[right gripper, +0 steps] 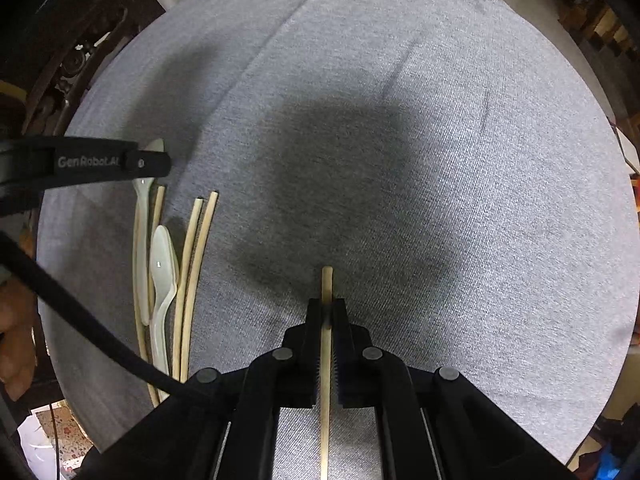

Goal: Organize utensils
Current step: 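Grasp a white plastic spoon with the left tool while the right tool grasps a wooden chopstick, then lift the spoon with the left tool over the black cup while the right tool carries the chopstick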

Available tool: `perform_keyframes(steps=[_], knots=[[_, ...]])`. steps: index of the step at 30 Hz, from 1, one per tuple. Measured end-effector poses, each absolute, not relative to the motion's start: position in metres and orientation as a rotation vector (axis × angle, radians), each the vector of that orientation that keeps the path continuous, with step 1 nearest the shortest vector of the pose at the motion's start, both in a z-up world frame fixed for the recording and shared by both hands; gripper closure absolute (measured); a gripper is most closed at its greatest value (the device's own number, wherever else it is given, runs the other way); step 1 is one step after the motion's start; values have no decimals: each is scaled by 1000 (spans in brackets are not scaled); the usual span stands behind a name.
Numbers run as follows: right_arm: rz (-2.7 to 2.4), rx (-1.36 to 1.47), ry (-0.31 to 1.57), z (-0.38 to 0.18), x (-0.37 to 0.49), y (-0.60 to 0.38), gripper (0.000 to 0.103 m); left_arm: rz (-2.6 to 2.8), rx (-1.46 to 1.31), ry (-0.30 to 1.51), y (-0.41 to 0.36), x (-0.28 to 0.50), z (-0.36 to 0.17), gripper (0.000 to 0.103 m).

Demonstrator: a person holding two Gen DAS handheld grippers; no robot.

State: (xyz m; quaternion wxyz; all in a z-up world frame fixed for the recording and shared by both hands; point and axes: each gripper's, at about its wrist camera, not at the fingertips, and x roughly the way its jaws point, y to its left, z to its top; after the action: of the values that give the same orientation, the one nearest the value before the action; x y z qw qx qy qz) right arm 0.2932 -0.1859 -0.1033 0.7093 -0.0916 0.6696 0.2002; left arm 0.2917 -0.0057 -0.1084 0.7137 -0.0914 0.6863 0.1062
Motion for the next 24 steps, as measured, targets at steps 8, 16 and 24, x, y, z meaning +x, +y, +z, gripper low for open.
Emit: perform_keyframes(steps=[8, 16, 24], knots=[[441, -183, 1486, -103, 290, -192, 96, 199, -232, 1487, 10, 278, -99, 71], [438, -83, 1460, -100, 287, -211, 97, 162, -276, 1347, 36, 222, -57, 71], [418, 119, 1296, -54, 255, -259, 97, 171, -314, 1168, 61, 149, -18, 71]])
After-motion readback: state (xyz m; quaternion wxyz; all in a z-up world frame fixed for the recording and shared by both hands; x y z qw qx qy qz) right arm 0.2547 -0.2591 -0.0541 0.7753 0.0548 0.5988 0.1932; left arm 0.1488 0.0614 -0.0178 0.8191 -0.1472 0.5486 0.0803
